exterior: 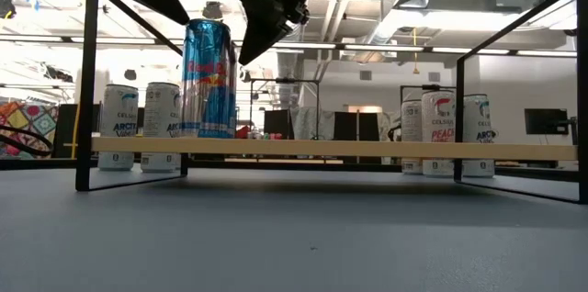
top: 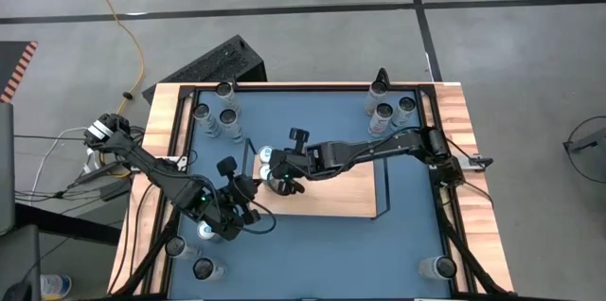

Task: Place canned beverage on shelf
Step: Put the blue soda can on the shelf aligned with the other blue soda cans

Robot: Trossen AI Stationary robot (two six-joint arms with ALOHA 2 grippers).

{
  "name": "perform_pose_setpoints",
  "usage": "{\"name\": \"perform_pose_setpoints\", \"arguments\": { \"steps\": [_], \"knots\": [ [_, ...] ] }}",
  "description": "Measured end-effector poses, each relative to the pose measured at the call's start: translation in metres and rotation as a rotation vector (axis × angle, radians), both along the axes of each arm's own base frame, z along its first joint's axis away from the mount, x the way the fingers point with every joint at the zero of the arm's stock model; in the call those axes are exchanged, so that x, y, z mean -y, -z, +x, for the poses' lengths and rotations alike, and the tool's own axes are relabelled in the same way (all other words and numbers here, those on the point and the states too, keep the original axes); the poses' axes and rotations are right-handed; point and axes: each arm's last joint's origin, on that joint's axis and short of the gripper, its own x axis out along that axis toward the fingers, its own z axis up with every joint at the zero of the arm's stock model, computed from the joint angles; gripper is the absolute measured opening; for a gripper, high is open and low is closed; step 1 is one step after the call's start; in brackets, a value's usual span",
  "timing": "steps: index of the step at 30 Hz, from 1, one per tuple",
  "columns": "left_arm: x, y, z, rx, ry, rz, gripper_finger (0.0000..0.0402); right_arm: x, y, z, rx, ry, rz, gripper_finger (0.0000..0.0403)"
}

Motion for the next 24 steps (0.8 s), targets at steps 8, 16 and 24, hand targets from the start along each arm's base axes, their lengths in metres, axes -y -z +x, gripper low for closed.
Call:
{"name": "perform_pose_setpoints", "arguments": {
  "steps": [8,16,24],
  "knots": [
    [0.008,-0.023,-0.003,-0.087,0.104,-0.008,0.0,-0.018,-0.03,-0.025,-0.02,-0.035,-0.046,0.0],
    [0.03,-0.058,-0.018,-0.253,0.398,-0.102,0.0012,-0.046,-0.079,-0.074,-0.019,-0.106,-0.032,0.0002],
    [0.044,-0.092,-0.03,-0.298,0.566,-0.325,0.0118,-0.056,-0.117,-0.129,0.001,-0.065,0.054,0.006]
  ]
}}
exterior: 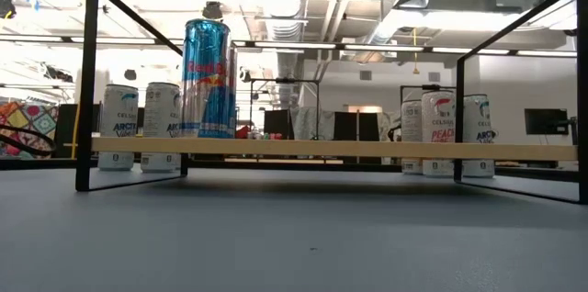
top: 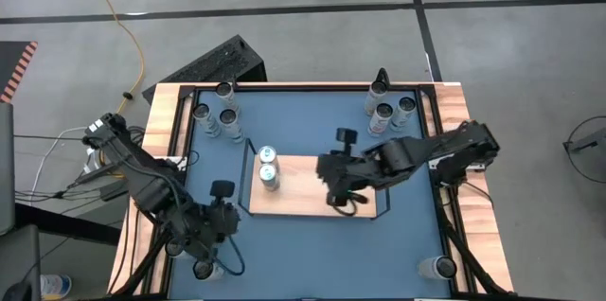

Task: Place canned beverage on shelf
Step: Put the blue soda can on the shelf aligned with the other blue soda cans

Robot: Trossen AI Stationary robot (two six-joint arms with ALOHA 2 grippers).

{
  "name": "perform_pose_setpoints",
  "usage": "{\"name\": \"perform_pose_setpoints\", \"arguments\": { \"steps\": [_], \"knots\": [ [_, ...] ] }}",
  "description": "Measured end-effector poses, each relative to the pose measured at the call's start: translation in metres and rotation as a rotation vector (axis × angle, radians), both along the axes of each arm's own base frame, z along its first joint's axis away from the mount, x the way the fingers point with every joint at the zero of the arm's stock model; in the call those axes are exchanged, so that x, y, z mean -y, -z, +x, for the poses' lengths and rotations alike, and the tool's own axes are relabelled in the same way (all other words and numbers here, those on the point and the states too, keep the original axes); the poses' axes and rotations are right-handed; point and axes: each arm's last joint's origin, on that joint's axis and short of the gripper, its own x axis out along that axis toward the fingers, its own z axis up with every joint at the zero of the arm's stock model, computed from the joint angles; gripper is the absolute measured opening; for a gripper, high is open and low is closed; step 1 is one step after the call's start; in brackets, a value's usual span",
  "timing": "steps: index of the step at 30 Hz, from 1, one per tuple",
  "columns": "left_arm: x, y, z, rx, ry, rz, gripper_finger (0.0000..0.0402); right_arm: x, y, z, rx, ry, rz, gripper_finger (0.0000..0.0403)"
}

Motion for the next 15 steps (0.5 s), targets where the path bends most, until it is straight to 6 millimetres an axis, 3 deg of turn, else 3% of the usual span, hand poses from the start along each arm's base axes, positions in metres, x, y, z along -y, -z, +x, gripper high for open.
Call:
{"name": "perform_pose_setpoints", "arguments": {
  "steps": [3,8,15],
  "knots": [
    [0.001,-0.006,-0.005,-0.059,-0.039,-0.087,0.0173,-0.005,-0.004,-0.013,-0.021,0.005,0.014,0.0088],
    [-0.003,0.001,-0.018,-0.213,-0.163,-0.106,0.025,-0.012,0.0,-0.021,-0.075,0.001,0.008,0.0124],
    [-0.006,0.003,-0.021,-0.234,-0.265,-0.112,0.0305,-0.016,0.011,-0.013,-0.12,0.004,-0.011,0.0168]
  ]
}}
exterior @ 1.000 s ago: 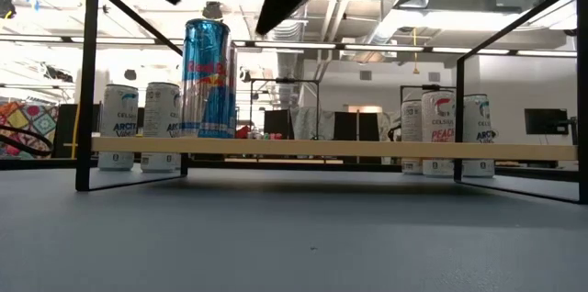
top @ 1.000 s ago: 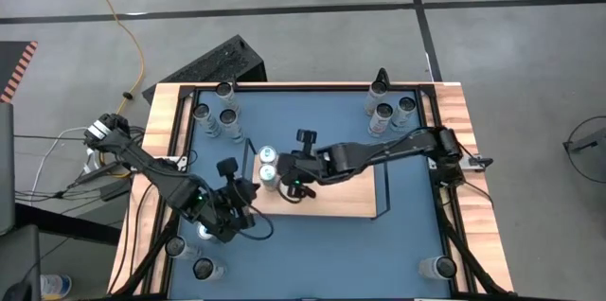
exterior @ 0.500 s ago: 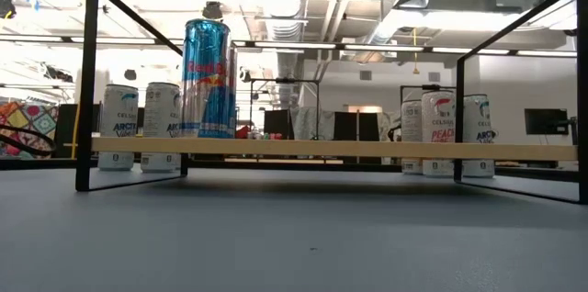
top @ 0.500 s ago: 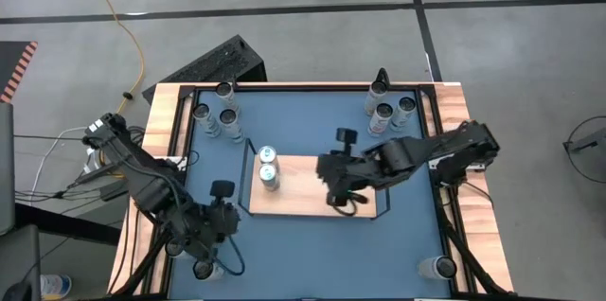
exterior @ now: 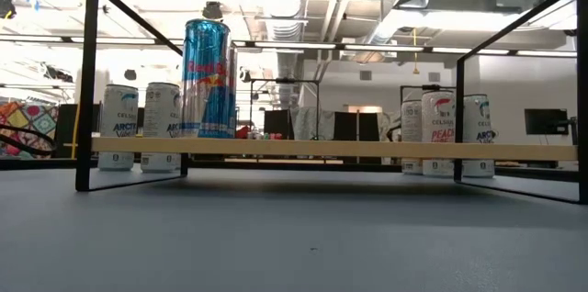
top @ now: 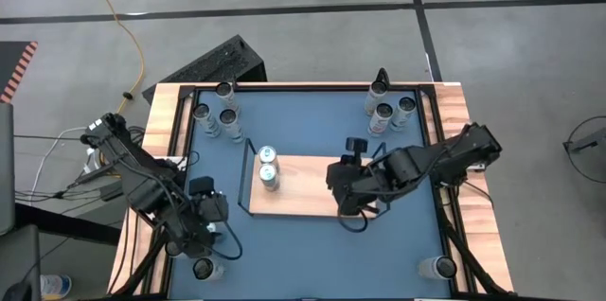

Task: Place canned beverage on shelf
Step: Put the blue soda can on the shelf aligned with the other blue soda cans

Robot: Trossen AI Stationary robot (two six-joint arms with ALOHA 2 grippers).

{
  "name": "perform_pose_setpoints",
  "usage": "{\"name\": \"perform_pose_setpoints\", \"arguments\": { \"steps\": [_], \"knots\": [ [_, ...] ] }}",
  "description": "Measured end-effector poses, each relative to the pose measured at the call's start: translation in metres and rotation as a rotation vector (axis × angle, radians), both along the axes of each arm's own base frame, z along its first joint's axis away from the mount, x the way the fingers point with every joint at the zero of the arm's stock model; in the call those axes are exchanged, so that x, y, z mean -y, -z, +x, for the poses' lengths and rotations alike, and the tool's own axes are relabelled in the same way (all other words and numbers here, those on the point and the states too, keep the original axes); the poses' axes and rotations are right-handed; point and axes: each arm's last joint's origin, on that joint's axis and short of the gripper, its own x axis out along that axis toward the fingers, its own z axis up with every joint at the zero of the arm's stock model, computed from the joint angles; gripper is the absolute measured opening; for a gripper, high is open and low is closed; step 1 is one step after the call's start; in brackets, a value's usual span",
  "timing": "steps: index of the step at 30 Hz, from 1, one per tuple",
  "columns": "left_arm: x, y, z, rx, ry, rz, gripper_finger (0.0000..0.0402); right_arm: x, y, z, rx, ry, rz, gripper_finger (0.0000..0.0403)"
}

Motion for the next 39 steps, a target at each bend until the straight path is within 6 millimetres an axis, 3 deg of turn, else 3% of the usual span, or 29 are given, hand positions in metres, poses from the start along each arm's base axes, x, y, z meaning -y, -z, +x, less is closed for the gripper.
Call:
{"name": "perform_pose_setpoints", "arguments": {
  "steps": [8,22,35,39],
  "knots": [
    [0.008,0.016,-0.01,-0.043,0.08,0.061,0.0307,-0.003,0.011,0.006,-0.054,-0.01,-0.017,0.0202],
    [0.014,0.048,-0.021,-0.117,0.074,0.108,0.0307,-0.004,0.013,0.008,-0.059,-0.019,0.004,0.0205],
    [0.026,0.048,-0.032,-0.063,0.126,0.128,0.0307,-0.004,0.013,0.008,-0.052,-0.006,0.013,0.0205],
    [0.029,0.057,-0.034,-0.063,0.137,0.125,0.0307,-0.004,0.013,0.008,-0.051,-0.005,0.014,0.0205]
  ]
}}
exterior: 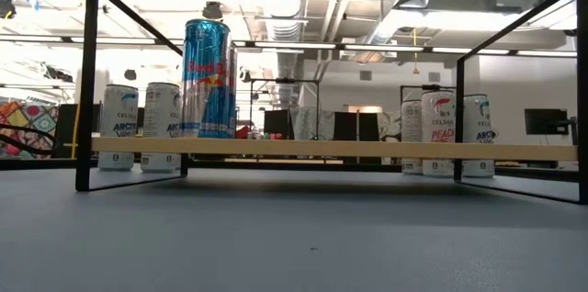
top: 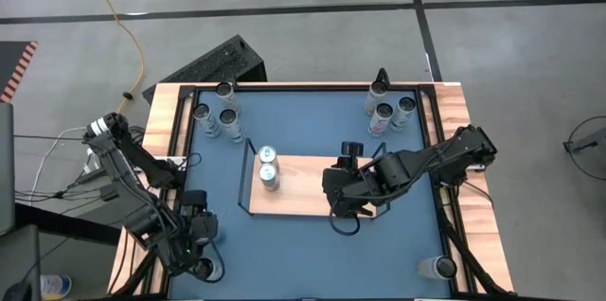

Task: Place canned beverage on shelf
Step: Put the blue soda can on the shelf aligned with the other blue soda cans

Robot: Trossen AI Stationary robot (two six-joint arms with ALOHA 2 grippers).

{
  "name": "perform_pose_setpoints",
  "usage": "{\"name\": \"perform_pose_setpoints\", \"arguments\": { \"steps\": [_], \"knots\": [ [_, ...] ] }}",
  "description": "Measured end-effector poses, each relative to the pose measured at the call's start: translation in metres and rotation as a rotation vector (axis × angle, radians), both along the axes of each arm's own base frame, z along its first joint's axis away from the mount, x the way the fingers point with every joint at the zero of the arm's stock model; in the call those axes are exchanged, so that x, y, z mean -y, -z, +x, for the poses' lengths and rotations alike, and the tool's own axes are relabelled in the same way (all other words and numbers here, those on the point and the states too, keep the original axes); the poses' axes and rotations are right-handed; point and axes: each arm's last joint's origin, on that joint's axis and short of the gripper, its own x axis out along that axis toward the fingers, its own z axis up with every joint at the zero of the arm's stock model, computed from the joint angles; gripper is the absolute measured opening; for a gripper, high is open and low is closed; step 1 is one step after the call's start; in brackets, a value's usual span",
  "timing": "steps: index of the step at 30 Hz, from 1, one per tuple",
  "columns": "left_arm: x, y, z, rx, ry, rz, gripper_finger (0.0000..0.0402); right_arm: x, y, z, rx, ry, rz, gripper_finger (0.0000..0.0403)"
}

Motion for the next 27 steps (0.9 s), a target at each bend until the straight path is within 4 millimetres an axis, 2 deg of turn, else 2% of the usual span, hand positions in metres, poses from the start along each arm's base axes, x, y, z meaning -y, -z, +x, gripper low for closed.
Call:
{"name": "perform_pose_setpoints", "arguments": {
  "steps": [5,8,17,27],
  "knots": [
    [0.001,0.02,-0.004,-0.072,0.023,-0.019,0.0307,0.0,0.0,0.0,0.001,-0.001,0.0,0.0205],
    [-0.001,0.025,-0.005,-0.075,0.014,0.009,0.0307,0.0,0.0,0.0,0.001,-0.001,0.001,0.0205],
    [-0.001,0.025,-0.004,-0.062,0.016,0.016,0.0307,-0.001,-0.001,0.001,0.017,-0.002,0.007,0.0205],
    [0.003,0.012,-0.002,-0.034,0.007,-0.027,0.0307,-0.001,-0.001,0.001,0.017,-0.003,0.007,0.0205]
  ]
}}
